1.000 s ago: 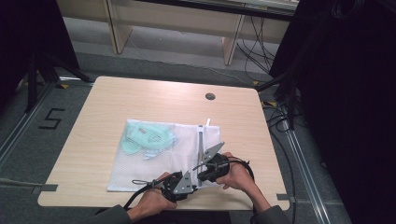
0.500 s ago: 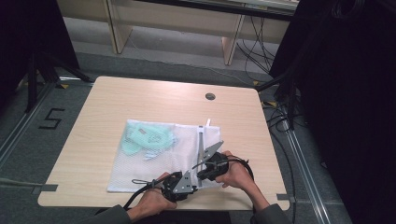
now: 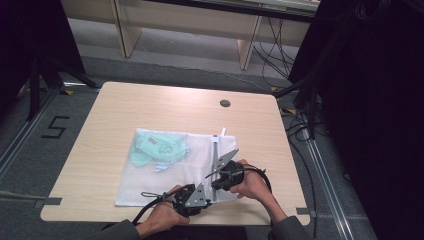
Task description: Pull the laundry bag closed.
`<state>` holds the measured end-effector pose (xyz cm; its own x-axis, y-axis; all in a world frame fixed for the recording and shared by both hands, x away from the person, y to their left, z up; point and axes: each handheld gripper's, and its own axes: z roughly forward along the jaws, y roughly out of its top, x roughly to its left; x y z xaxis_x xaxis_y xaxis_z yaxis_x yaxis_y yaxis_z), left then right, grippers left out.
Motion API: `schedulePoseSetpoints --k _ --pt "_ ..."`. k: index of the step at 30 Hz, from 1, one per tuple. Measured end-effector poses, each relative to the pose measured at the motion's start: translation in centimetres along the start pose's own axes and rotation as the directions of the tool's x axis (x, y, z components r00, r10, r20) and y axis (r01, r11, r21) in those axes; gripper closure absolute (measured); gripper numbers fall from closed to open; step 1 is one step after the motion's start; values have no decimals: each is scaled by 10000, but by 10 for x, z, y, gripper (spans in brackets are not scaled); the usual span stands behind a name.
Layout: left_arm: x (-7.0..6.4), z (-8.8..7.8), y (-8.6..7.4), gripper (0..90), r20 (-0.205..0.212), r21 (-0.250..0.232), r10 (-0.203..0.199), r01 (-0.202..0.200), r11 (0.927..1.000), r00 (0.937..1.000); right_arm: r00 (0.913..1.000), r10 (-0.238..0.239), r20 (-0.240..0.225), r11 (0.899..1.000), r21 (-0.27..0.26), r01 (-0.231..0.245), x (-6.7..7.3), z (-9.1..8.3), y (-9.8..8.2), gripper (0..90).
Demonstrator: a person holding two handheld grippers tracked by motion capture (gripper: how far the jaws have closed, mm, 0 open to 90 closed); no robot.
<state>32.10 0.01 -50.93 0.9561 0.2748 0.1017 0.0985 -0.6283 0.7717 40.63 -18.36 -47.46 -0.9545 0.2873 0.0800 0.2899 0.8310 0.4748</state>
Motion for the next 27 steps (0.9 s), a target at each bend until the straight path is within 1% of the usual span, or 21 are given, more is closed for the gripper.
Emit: schedulePoseSetpoints --k 1,2,4,6,7,9,11,12,13,14,16,17,18,23,24,27 --pt "0 0 0 885 0 -7 -12 12 10000 10000 10000 25 -39 10000 46 -24 0 0 0 864" --pt "-1 1 0 885 -9 -124 -156 156 9998 9999 10000 51 -18 10000 24 -51 -1 0 0 863" --pt "0 0 0 885 -11 -114 -141 141 9998 9999 10000 -75 3 10000 -19 75 -3 0 1 863" --pt "-1 0 0 885 -37 -130 -145 144 9998 9999 10000 7 19 10000 -30 -7 -3 1 1 863" --pt "-1 1 0 885 -43 -137 -158 157 9998 9999 10000 -18 -48 10000 -44 18 -4 1 1 864" --pt "-1 0 0 885 3 -96 -155 155 9998 9999 10000 0 -14 10000 -11 0 -4 1 1 864" --pt "0 0 1 885 -46 -65 -129 129 9999 9999 10000 -9 14 10000 -12 9 -5 1 2 863" --pt "0 0 1 885 54 -77 -246 246 9997 9997 10000 11 15 10000 -45 -11 -5 2 2 863" --pt "0 0 1 885 54 -77 -236 237 9997 9997 10000 11 15 10000 -45 -11 -5 2 2 863" --pt "0 -1 1 885 18 4 -138 138 9999 9999 10000 10 52 10000 -15 -10 -6 2 2 863" --pt "-1 0 1 885 -12 -53 -128 128 9999 9999 10000 -9 45 10000 -14 9 -7 2 2 863" --pt "0 -1 1 885 100 -37 -201 201 9998 9997 10000 -3 82 10000 -3 3 -8 2 2 864" --pt "-1 0 1 885 126 -192 -379 381 9991 9992 10000 1 95 10000 45 -2 -8 2 3 863" --pt "-1 0 1 885 136 -191 -375 378 9991 9992 9998 -70 196 10000 -7 71 -10 2 3 863" --pt "-1 0 1 885 165 -174 -365 368 9992 9992 9999 -8 120 10000 1 8 -10 2 3 864" --pt "-1 0 1 885 184 -172 -374 377 9991 9991 9999 -13 155 10000 -32 14 -12 2 3 863"
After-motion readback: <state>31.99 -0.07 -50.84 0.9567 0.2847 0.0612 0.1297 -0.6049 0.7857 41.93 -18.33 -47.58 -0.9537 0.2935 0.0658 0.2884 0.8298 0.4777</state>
